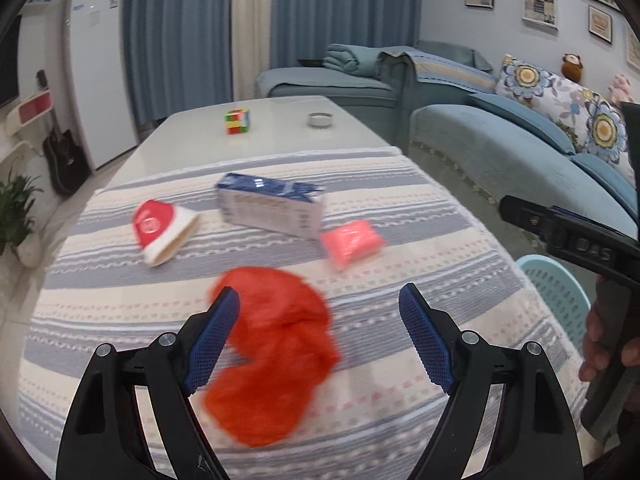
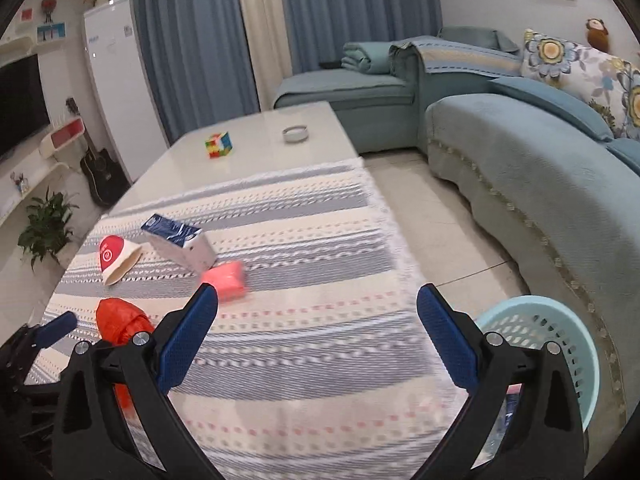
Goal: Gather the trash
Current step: 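Move both tools back over the red plastic bag on the table, then grasp the red plastic bag with the right tool while the left tool grasps the red-and-white paper cup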
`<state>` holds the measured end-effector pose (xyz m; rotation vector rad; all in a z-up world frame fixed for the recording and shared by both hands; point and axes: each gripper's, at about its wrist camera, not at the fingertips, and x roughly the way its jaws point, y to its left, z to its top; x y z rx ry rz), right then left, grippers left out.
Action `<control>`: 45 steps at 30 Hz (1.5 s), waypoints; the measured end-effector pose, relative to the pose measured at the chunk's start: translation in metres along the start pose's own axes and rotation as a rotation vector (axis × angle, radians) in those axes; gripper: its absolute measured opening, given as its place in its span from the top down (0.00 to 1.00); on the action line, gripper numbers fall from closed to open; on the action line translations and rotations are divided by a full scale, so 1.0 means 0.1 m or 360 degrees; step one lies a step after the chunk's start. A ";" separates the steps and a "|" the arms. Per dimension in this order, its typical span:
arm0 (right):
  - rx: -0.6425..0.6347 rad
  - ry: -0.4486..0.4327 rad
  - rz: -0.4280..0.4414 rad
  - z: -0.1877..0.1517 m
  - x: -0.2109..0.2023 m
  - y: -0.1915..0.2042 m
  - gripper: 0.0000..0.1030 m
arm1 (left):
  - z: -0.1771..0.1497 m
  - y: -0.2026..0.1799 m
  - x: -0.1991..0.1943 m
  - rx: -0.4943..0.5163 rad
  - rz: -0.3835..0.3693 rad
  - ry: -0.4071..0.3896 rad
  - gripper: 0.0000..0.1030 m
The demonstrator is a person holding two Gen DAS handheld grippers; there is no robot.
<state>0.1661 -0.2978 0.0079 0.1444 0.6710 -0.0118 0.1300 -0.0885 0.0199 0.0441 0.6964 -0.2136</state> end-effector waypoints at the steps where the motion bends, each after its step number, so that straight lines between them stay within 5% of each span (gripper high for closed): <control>1: -0.0016 0.0028 0.0014 0.01 0.05 0.09 0.08 | -0.01 0.10 -0.04 0.0012 0.0021 -0.0003 0.23; 3: -0.0039 0.0052 0.0112 0.00 0.14 0.27 0.08 | -0.03 0.21 -0.11 0.0020 0.0051 -0.0030 0.23; 10: -0.0059 0.0115 0.0142 -0.06 0.39 0.72 0.08 | -0.06 0.73 -0.14 -0.0212 0.0038 -0.0049 0.23; 14: 0.0015 0.0230 0.0305 -0.09 0.61 0.84 0.08 | -0.08 0.90 -0.14 -0.0228 0.0080 -0.0063 0.23; 24: 0.0202 0.0357 0.0218 -0.10 0.99 0.93 0.08 | -0.15 1.34 -0.09 -0.0367 0.0105 -0.0028 0.23; 33: -0.0034 0.0137 0.0136 -0.16 0.87 1.23 0.08 | -0.13 1.36 -0.17 -0.0364 0.0094 -0.0063 0.23; 45: -0.0158 0.0110 -0.0002 -0.22 0.58 1.30 0.08 | -0.13 1.12 -0.19 -0.0240 0.0077 -0.0054 0.23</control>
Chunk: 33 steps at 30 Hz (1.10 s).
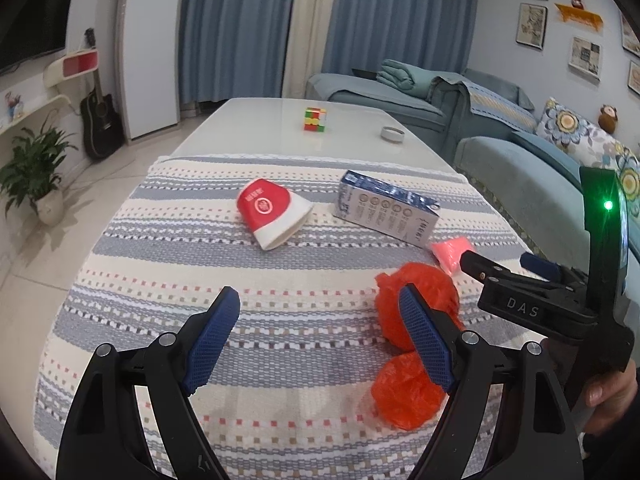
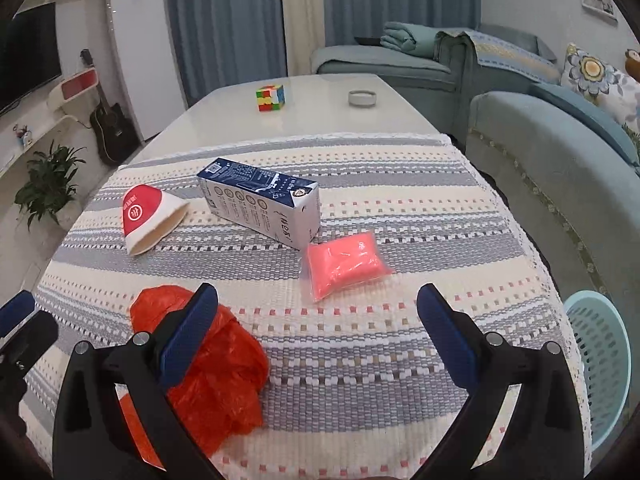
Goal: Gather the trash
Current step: 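Grasp the red plastic bag with the right tool while the left tool grasps the red-and-white paper cup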
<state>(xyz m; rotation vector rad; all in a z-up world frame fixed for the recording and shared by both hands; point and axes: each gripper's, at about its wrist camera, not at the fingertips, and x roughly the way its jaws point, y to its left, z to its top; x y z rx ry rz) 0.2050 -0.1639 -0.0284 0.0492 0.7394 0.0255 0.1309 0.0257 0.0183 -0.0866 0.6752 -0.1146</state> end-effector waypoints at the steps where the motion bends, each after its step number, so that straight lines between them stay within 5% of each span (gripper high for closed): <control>1: -0.0011 -0.0001 -0.0002 -0.01 -0.01 0.01 0.08 | -0.01 -0.02 -0.01 0.0016 0.0000 -0.0001 0.23; 22: -0.0153 0.0066 0.0011 -0.42 -0.23 0.21 0.08 | -0.10 -0.08 -0.29 0.0178 0.0179 -0.0066 0.21; 33: -0.0177 0.0115 0.0070 -0.61 -0.23 0.25 0.08 | -0.14 0.13 -0.27 0.0114 0.0203 -0.0011 0.21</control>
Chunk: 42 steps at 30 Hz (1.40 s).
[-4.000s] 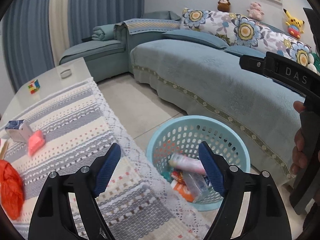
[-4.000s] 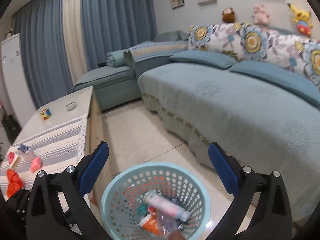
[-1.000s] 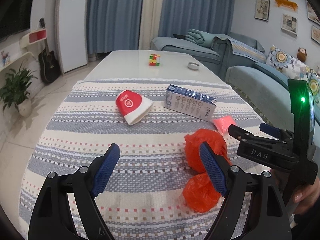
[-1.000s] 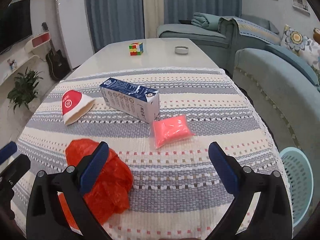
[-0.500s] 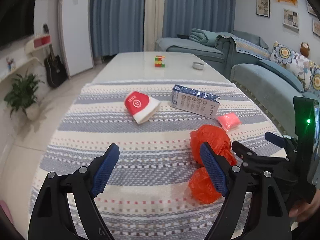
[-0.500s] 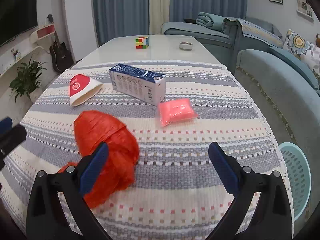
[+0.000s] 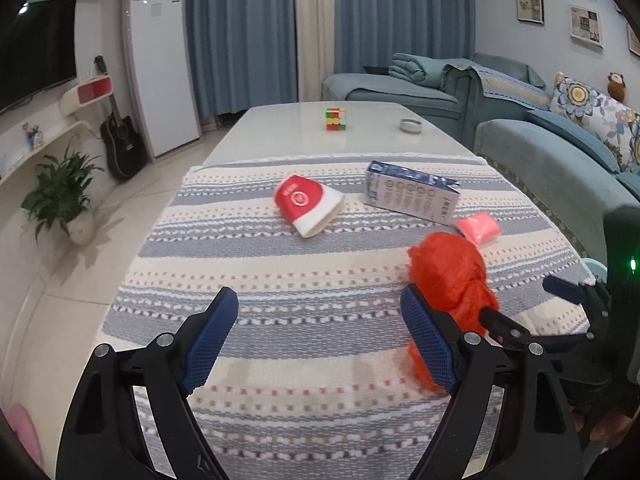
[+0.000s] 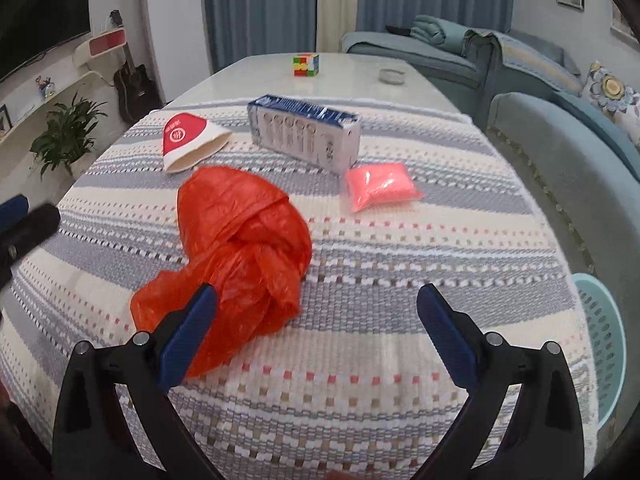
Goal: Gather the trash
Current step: 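Grasp the red plastic bag with the right tool while the left tool grasps the red-and-white paper cup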
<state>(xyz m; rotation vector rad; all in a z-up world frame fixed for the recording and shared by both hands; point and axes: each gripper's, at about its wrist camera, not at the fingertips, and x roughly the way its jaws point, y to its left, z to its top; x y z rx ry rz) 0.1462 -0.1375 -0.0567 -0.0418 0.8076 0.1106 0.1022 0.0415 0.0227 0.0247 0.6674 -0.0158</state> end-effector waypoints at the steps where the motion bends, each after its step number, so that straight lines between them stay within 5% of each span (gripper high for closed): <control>1: -0.0011 -0.0009 -0.0002 -0.03 0.00 0.00 0.08 | 0.02 0.07 0.01 -0.0004 0.0013 0.0000 0.21; 7: -0.0113 -0.0022 0.0102 -0.09 -0.04 0.17 0.08 | 0.12 0.55 0.21 -0.0117 0.0050 0.0024 0.20; 10: -0.0069 -0.0007 0.0216 -0.06 -0.04 0.28 0.08 | 0.20 0.71 0.42 -0.0202 -0.0061 0.0088 0.20; 18: -0.0027 0.0071 0.0223 0.20 0.34 0.55 0.08 | 0.42 0.35 0.98 0.0165 -0.0093 0.0064 0.17; 21: 0.0036 0.0111 0.0201 0.28 0.49 0.53 0.08 | 0.56 0.18 1.32 0.0303 -0.0004 0.0105 0.17; 26: 0.0134 0.0206 0.0253 0.32 0.66 0.40 0.08 | 0.71 0.13 1.78 0.0345 -0.0006 0.0184 0.17; 32: 0.0010 0.0207 0.0317 0.29 0.66 0.40 0.08 | 0.79 0.22 2.22 0.0201 -0.0204 0.0343 0.17; 35: -0.0021 0.0217 0.0297 0.29 0.67 0.41 0.07 | 0.82 0.16 2.37 0.0294 -0.0167 0.0368 0.19; 37: -0.0073 0.0231 0.0261 0.28 0.67 0.45 0.08 | 0.86 0.19 2.43 0.0230 -0.0202 0.0355 0.36; 39: -0.0119 0.0238 0.0220 0.27 0.66 0.49 0.14 | 0.90 0.28 2.43 0.0062 -0.0205 0.0333 0.86; 40: -0.0119 0.0226 0.0193 0.27 0.65 0.50 0.30 | 0.92 0.33 2.42 -0.0017 -0.0213 0.0322 0.97; 42: -0.0120 0.0204 0.0180 0.28 0.62 0.48 0.38 | 0.94 0.40 2.36 -0.0116 -0.0233 0.0280 0.98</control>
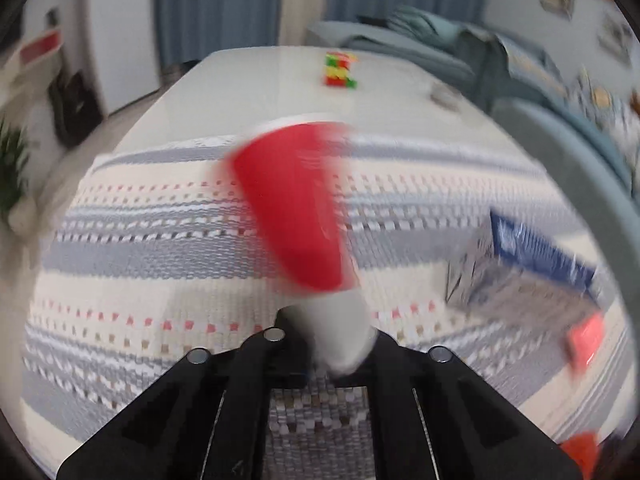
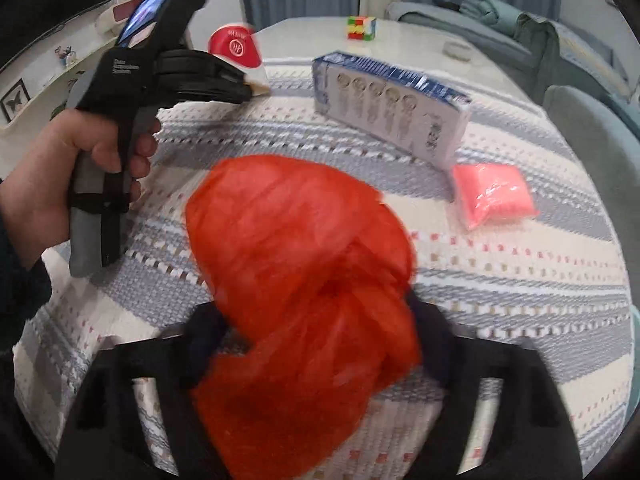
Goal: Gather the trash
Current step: 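Grasp the red plastic bag with the right tool while the left tool grasps the red-and-white paper cup, then carry the red bag and paper cup with both tools over the basket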
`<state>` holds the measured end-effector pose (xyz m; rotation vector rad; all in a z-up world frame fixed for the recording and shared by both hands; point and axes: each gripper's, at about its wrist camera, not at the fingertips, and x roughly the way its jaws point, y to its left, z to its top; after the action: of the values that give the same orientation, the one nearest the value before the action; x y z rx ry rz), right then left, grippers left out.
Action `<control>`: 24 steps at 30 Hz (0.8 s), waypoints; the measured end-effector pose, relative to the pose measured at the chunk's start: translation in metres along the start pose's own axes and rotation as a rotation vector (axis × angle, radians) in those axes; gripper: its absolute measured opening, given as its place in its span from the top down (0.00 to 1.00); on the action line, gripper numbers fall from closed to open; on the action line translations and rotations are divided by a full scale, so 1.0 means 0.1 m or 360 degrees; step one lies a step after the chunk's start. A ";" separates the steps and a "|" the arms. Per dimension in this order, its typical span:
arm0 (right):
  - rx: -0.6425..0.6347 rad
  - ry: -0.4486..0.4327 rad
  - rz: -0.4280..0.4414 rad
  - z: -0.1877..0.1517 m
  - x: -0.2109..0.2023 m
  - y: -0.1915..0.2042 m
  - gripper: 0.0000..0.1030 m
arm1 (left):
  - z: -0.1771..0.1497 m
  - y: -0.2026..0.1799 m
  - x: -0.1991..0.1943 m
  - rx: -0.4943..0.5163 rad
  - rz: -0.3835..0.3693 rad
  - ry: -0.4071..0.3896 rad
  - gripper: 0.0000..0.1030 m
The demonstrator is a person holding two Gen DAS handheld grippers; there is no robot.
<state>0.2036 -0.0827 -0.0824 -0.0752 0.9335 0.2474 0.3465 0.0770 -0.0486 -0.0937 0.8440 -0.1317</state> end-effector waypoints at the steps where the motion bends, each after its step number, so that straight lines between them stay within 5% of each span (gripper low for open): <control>1: 0.0024 0.0004 0.0038 0.01 -0.02 -0.03 0.44 | -0.01 0.00 -0.04 0.0004 0.0002 -0.0018 0.98; 4: 0.0124 0.0000 0.0165 0.02 -0.11 -0.16 0.50 | -0.07 -0.04 -0.18 0.0072 0.0025 -0.0056 0.98; 12: 0.0138 -0.0144 0.0178 0.00 -0.48 -0.28 0.54 | -0.24 -0.25 -0.83 0.0074 -0.0089 -0.0140 0.98; 18: 0.0147 -0.0269 0.0122 -0.08 -0.89 -0.52 0.54 | -0.38 -0.80 -1.35 0.0230 -0.0136 -0.0156 0.98; 24: 0.0334 -0.0376 -0.0005 -0.14 -1.28 -1.18 0.54 | -0.50 -1.64 -1.66 0.0451 -0.0182 -0.0201 0.98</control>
<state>0.1485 -0.2217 0.0068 0.1436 0.7194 0.1504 0.1864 -0.0610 0.0630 0.1152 0.6866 -0.3482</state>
